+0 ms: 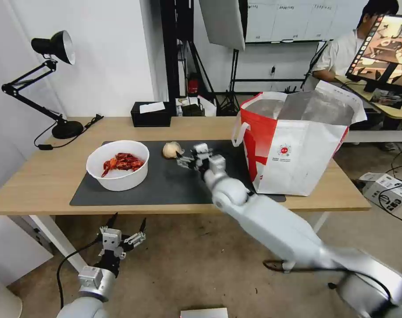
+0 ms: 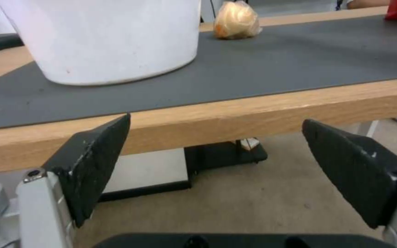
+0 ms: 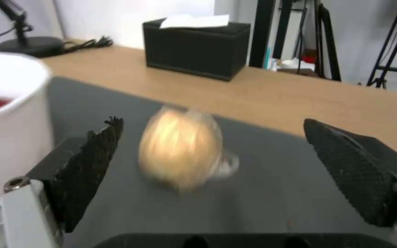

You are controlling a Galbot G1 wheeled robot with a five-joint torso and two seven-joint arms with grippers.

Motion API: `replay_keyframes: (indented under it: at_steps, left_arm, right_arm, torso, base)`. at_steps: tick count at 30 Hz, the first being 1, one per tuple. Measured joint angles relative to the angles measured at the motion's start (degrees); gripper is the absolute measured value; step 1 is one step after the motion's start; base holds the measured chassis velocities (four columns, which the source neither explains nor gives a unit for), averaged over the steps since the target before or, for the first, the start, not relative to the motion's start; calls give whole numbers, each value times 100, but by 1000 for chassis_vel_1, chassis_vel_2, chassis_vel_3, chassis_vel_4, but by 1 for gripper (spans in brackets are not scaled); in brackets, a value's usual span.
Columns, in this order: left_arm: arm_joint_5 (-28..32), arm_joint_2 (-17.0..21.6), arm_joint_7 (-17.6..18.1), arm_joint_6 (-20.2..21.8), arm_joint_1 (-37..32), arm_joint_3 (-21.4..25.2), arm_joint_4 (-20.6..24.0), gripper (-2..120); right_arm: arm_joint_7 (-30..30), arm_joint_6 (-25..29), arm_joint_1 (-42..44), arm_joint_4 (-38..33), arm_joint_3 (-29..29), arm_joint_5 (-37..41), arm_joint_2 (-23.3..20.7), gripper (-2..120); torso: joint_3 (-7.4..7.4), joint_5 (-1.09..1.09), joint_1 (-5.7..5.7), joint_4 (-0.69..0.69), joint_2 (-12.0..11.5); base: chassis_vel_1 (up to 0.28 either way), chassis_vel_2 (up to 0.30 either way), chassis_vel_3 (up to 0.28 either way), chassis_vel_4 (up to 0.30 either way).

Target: Pick up the trash from the table and place it into the takeout bag.

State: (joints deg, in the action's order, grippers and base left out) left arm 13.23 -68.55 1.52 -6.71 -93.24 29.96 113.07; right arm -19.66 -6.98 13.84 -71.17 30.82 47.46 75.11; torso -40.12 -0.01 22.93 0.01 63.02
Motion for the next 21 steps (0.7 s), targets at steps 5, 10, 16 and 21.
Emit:
replay_keyframes:
  at_steps: [5,10,16,21]
  left_arm:
    - [11,-1,0,0,0,5,-9,100]
    - [23,-9,1,-8,-9,25,-9,100]
    - [27,-27,-1,-31,-59,42,-3,100]
    - [24,-49,-13,-38,-104,73,68,100]
  right_arm:
    - [324,-6,-574,1093,179,305,583,100]
    - [689,-5,-836,1857,187,382,1008,100]
    - [1253,7,-1092,2872,112,314,1508,100]
    - [1638,-90,-1138,3132,100,192,1535,100]
  torso:
    - [1,0,-1,-1,0]
    - [1,0,-1,-1,0]
    - [1,0,-1,1,0]
    - [1,1,-1,-2,1]
  base:
    - [0,0,0,0]
    - [0,0,0,0]
    - [0,0,0,0]
    - [0,0,0,0]
